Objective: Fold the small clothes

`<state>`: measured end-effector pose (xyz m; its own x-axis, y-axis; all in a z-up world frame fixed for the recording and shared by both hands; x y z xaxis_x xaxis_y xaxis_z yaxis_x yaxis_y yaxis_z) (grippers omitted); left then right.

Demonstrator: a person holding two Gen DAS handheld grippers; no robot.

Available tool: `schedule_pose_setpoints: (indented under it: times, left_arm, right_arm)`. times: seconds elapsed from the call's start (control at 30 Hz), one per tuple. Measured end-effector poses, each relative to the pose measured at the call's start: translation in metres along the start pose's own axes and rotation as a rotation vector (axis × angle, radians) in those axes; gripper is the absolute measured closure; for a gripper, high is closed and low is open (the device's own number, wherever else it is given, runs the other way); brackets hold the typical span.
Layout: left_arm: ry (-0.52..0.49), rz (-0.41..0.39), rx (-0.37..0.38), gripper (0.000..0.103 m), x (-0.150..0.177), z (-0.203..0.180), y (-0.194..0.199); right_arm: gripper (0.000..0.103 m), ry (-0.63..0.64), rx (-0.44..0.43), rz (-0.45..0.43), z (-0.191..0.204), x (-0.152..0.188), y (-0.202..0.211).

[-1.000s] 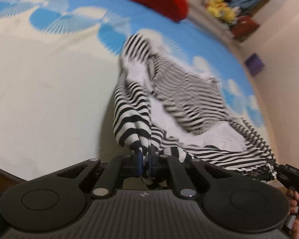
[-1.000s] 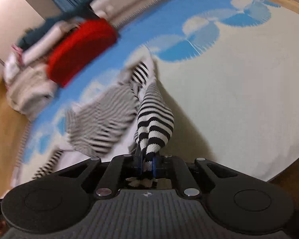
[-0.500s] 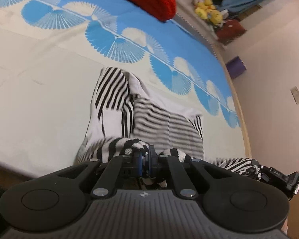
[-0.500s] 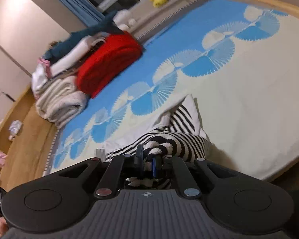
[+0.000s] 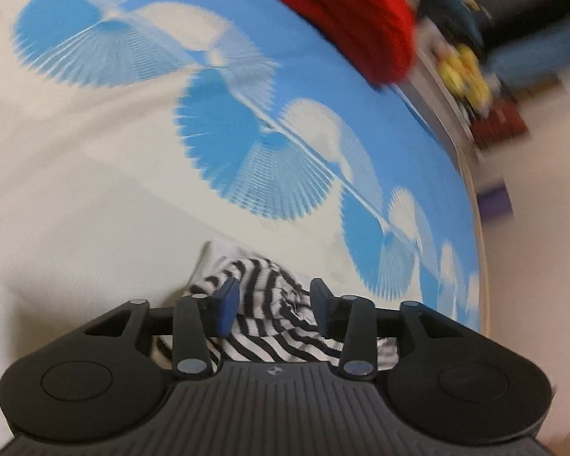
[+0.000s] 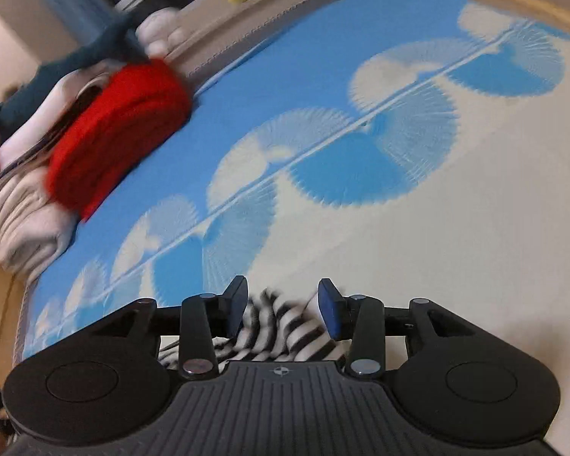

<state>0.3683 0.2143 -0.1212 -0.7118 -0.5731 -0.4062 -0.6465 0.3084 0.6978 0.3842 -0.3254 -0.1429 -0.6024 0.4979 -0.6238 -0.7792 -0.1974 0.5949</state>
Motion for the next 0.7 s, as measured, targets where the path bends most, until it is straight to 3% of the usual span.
schedule_pose_setpoints:
  times: [0.07,0.17,0.3,0.43,0.5,0.53,0.57,0.63,0.7]
  left_arm:
    - [-0.12,-0.005,0.022,0.045,0.005,-0.015,0.001]
    - [-0.303,0.048,-0.008,0.032,0.031,-0.028,-0.008]
    - [-0.549,0.079,-0.135,0.032,0.063,-0.029,-0.03]
    - [-0.675,0.049,-0.214,0.033,0.069,-0.022,-0.049]
    - [-0.687,0.036,-0.232,0.043,0.067,-0.022,-0.059]
    - [-0.68,0.033,-0.226,0.07,0.065,-0.023,-0.063]
    - [-0.669,0.031,-0.22,0.103,0.062,-0.025,-0.065]
    - [-0.638,-0.065,-0.221,0.102,0.044,-0.034,-0.059]
    - [-0.575,-0.156,-0.19,0.102,0.024,-0.043,-0.05]
  right_arm:
    - [0.056,0.131,-0.074,0.032,0.018,0.013,-0.004]
    - [0.054,0.369,-0.076,0.066,0.033,0.043,-0.014]
    - [0.054,0.532,-0.055,0.119,0.043,0.071,-0.033]
    - [0.051,0.625,-0.026,0.098,0.05,0.074,-0.047]
    - [0.051,0.671,-0.026,0.109,0.057,0.079,-0.057]
    - [0.053,0.691,-0.023,0.116,0.06,0.08,-0.063]
    - [0.064,0.715,-0.017,0.129,0.063,0.082,-0.067]
    - [0.094,0.72,-0.005,0.1,0.068,0.073,-0.072]
    - [0.095,0.621,-0.025,-0.004,0.073,0.046,-0.068]
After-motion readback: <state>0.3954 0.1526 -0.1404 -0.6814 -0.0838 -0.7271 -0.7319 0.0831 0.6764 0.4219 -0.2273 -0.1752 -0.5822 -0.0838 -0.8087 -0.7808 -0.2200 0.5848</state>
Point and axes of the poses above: each gripper's, at about its wrist camera, not at the fingertips, and y roughly against the way its jaws point, z to its left, x to its underside, the point moved 8 cm from there along -y, roughly the way its jaws point, and after that the axes turned 10 degrees about -z, right-handed, at the moved point
